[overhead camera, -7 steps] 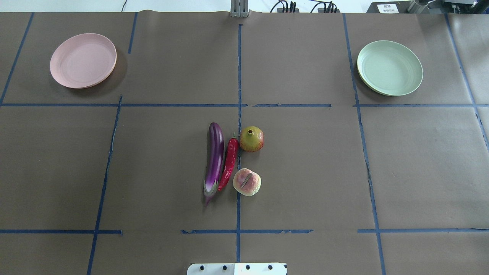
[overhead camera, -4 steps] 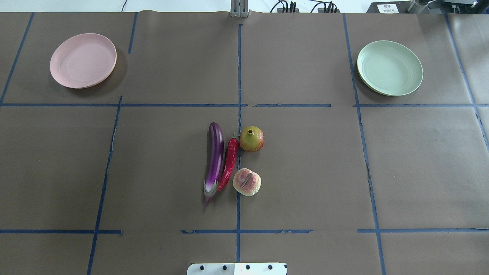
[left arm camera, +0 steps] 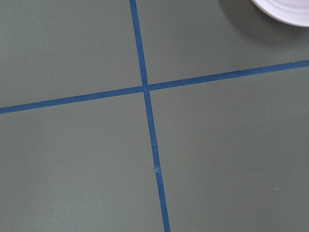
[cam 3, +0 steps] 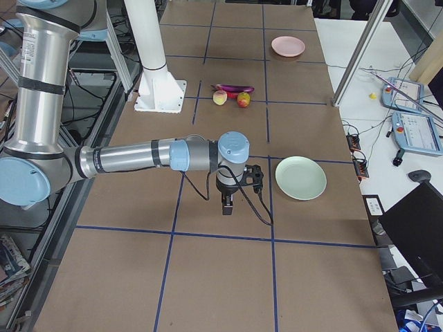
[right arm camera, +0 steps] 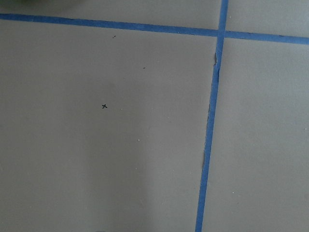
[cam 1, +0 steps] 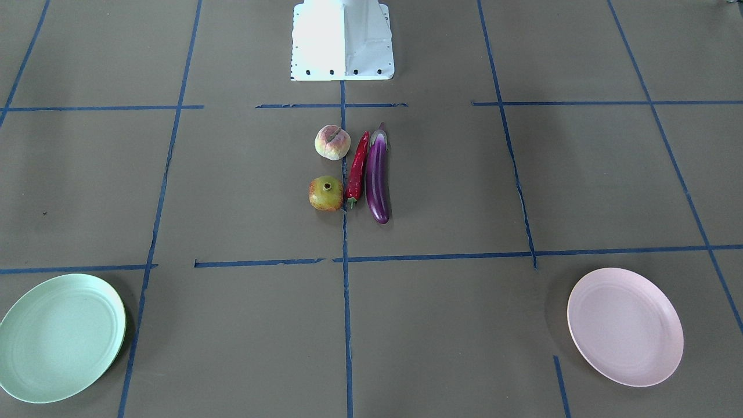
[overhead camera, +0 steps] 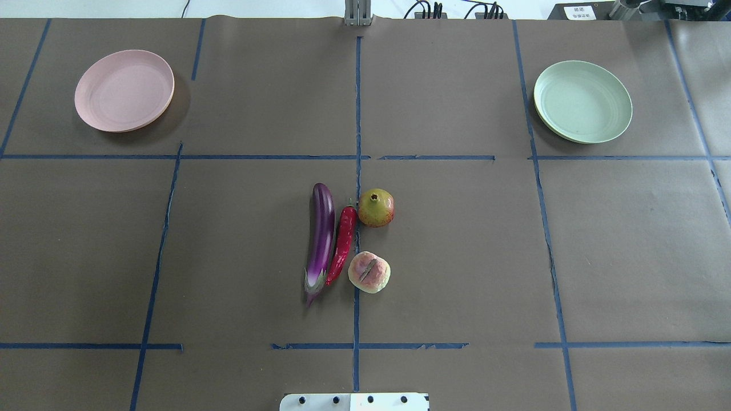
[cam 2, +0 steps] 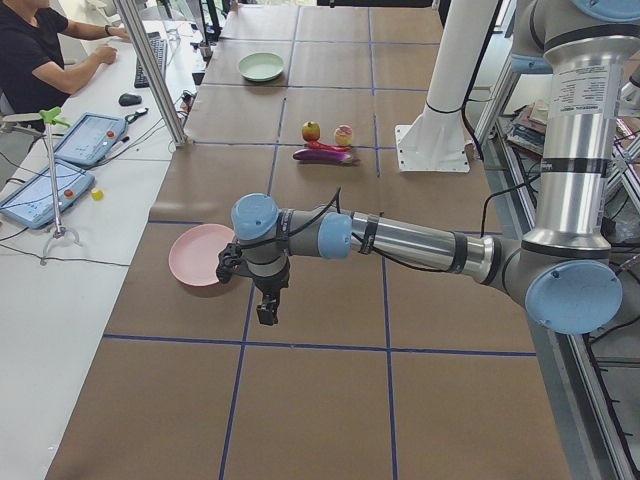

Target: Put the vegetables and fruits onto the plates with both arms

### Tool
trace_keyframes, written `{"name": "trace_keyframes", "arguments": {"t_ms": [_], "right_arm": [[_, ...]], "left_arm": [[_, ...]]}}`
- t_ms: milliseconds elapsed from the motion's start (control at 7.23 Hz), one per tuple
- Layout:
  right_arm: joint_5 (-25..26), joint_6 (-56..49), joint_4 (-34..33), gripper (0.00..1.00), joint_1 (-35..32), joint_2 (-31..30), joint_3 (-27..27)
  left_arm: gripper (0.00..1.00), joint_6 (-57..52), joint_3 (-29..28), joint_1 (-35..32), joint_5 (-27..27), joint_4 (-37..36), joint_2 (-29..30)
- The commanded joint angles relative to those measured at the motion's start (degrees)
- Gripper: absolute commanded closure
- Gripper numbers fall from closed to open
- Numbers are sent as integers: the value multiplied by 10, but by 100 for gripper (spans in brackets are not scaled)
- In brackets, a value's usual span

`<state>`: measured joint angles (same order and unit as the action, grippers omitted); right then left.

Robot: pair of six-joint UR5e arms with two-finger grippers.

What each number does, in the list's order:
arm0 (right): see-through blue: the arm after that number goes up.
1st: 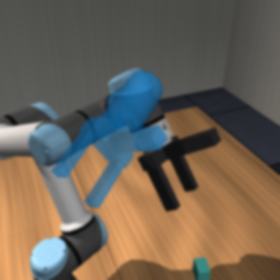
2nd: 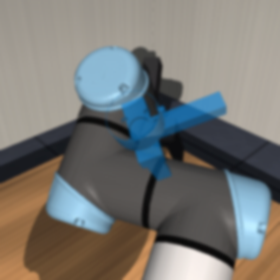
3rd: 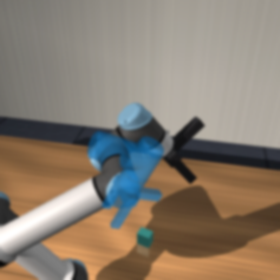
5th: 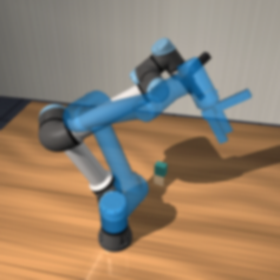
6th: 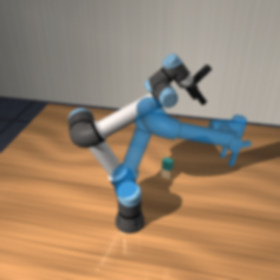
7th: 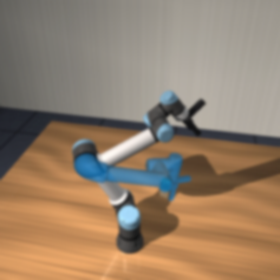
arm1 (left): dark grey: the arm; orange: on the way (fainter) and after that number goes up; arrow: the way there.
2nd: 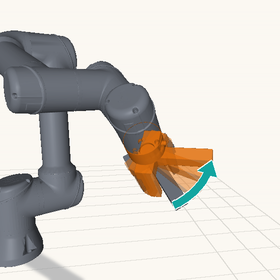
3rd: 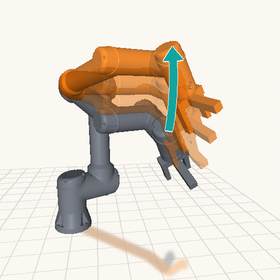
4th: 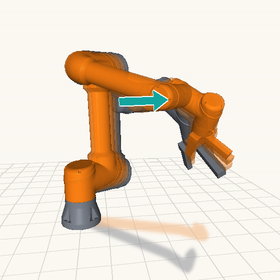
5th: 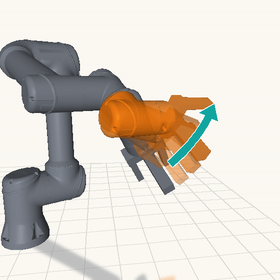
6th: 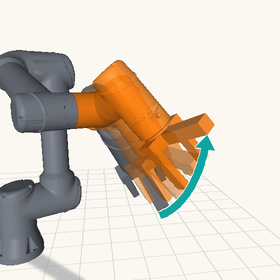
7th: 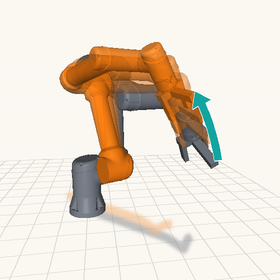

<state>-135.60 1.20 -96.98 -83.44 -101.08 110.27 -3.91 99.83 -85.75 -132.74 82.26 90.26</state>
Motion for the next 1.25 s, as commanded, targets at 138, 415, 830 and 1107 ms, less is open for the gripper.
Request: {"name": "trace_keyframes", "arguments": {"t_ms": [138,415,830,1107], "right_arm": [[-1,1,0,0,10,0,0],[-2,0,0,0,19,0,-4],[0,-1,1,0,18,2,5],[-3,2,0,0,26,11,20]], "left_arm": [[0,3,1,0,-2,0,0],[0,-1,4,0,-1,1,-1],[0,-1,9,0,-2,4,-12],[0,3,20,0,-14,13,-18]]}}
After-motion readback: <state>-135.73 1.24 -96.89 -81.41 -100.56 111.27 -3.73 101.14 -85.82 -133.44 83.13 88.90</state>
